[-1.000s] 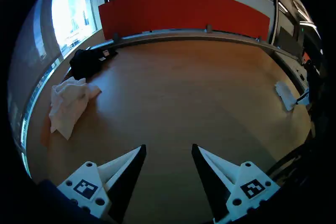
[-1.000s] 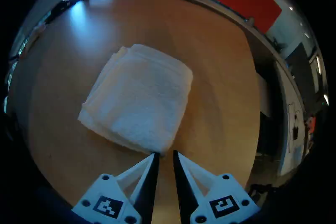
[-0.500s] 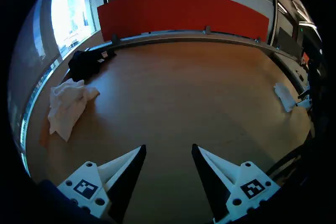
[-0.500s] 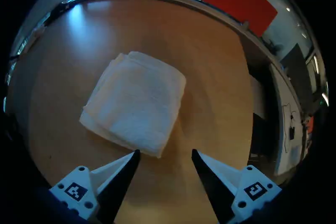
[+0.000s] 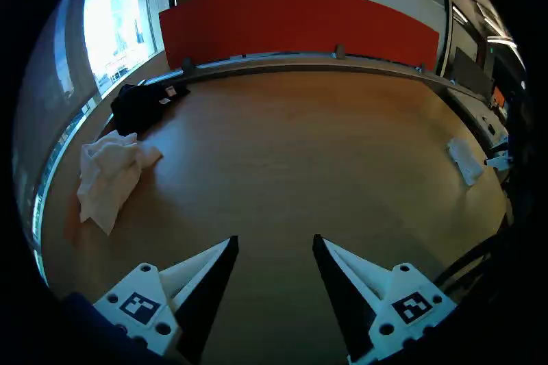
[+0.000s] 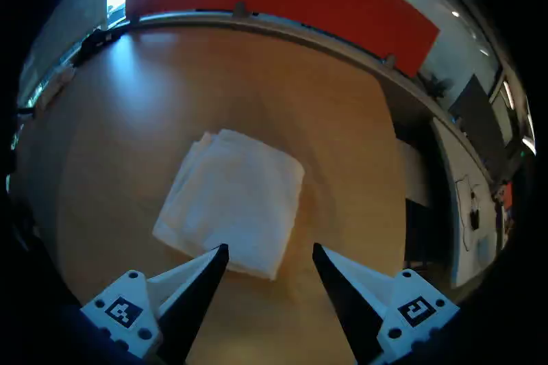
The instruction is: Fold towel
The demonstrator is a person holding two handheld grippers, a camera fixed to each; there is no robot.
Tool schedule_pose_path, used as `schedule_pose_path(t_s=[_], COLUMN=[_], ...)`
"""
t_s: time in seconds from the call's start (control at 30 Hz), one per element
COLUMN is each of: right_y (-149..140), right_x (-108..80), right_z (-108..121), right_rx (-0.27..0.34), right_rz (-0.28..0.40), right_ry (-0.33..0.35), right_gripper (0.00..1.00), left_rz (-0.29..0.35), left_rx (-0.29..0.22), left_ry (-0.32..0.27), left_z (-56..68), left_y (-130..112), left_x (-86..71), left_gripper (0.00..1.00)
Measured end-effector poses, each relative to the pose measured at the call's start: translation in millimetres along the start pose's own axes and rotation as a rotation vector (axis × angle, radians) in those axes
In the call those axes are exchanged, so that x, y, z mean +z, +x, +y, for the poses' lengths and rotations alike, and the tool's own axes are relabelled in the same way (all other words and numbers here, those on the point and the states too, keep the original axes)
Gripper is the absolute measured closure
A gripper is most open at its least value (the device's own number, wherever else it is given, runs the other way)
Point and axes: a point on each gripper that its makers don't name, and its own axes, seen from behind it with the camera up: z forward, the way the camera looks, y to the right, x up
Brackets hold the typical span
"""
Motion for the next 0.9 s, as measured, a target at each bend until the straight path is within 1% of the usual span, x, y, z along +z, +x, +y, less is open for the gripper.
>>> schedule_pose_path(t_s=[0.3, 0.5, 0.7, 0.8, 0.9], right_y=[62.1, 102.7, 137.2, 145.5, 151.7], right_x=[-17.4, -31.2, -48.7, -54.1, -56.9], right_z=[-16.0, -15.7, -17.3, -18.8, -21.0], right_rx=[0.101, 0.168, 0.254, 0.279, 0.288], right_rz=[0.214, 0.377, 0.548, 0.599, 0.625], right_ry=[-0.023, -0.069, -0.092, -0.099, -0.109], right_gripper=[0.05, 0.05, 0.03, 0.02, 0.01], left_rz=[0.013, 0.021, 0.028, 0.035, 0.050], left_rx=[0.009, 0.012, 0.014, 0.013, 0.008], left_ry=[-0.009, -0.014, -0.015, -0.012, -0.007], left_z=[1.0, 1.6, 1.0, -0.5, -3.3], left_y=[8.5, 12.8, 16.5, 19.0, 23.5], left_x=[4.7, 6.8, 7.7, 7.8, 8.3], left_gripper=[0.20, 0.20, 0.20, 0.20, 0.20])
